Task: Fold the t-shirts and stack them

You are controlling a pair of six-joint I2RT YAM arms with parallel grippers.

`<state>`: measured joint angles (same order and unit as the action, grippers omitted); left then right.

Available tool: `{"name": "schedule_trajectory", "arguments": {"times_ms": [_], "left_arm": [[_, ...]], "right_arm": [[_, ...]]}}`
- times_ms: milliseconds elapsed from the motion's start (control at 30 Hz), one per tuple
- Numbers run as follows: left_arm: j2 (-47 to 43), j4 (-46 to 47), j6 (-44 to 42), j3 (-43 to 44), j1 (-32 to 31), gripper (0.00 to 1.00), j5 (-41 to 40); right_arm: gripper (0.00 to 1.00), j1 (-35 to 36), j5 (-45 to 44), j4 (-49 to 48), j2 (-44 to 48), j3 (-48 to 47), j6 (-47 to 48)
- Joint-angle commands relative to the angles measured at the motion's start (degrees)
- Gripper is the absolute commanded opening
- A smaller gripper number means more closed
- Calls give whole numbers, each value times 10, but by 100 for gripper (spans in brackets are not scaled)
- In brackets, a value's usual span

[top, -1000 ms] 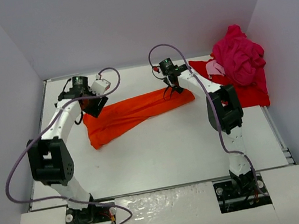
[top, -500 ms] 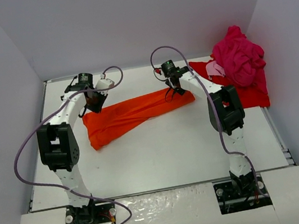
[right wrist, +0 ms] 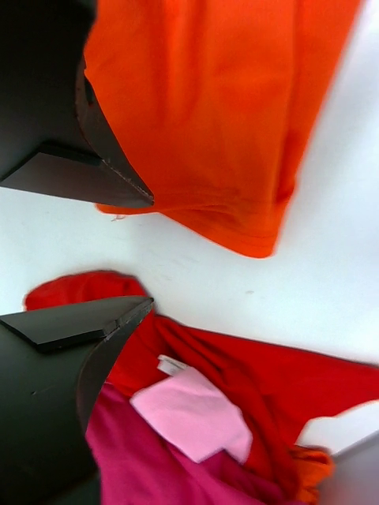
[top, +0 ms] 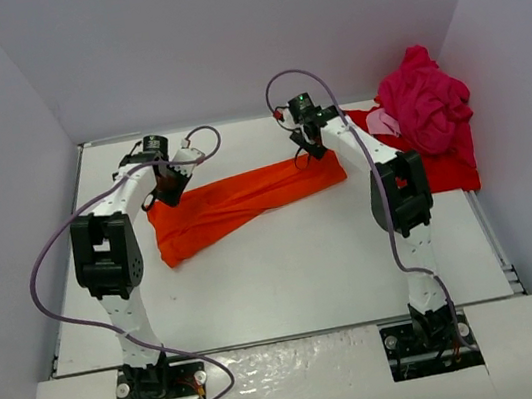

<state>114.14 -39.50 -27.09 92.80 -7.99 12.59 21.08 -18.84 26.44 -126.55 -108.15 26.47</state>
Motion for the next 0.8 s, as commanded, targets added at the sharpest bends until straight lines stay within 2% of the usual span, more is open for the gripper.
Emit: {"name": "schedule_trajectory", "arguments": {"times_ms": [0, 133, 267, 467, 767], "left_arm": [[-50, 8, -18, -11, 6, 0, -8], [-43, 6, -22, -15, 8, 0, -10], [-40, 9, -23, -16, 8, 0, -8], [-38, 13, -28, -24, 13, 0, -5], [-24, 17, -36, -16, 16, 0, -19]], "right_arm": [[46, 0, 57, 28, -16, -80, 13], [49, -3, 99, 60, -60, -133, 30], [47, -9, 141, 101, -108, -185, 43], [45, -12, 180, 112, -126, -177, 57], [45, -20, 182, 112, -141, -190, 50]]}}
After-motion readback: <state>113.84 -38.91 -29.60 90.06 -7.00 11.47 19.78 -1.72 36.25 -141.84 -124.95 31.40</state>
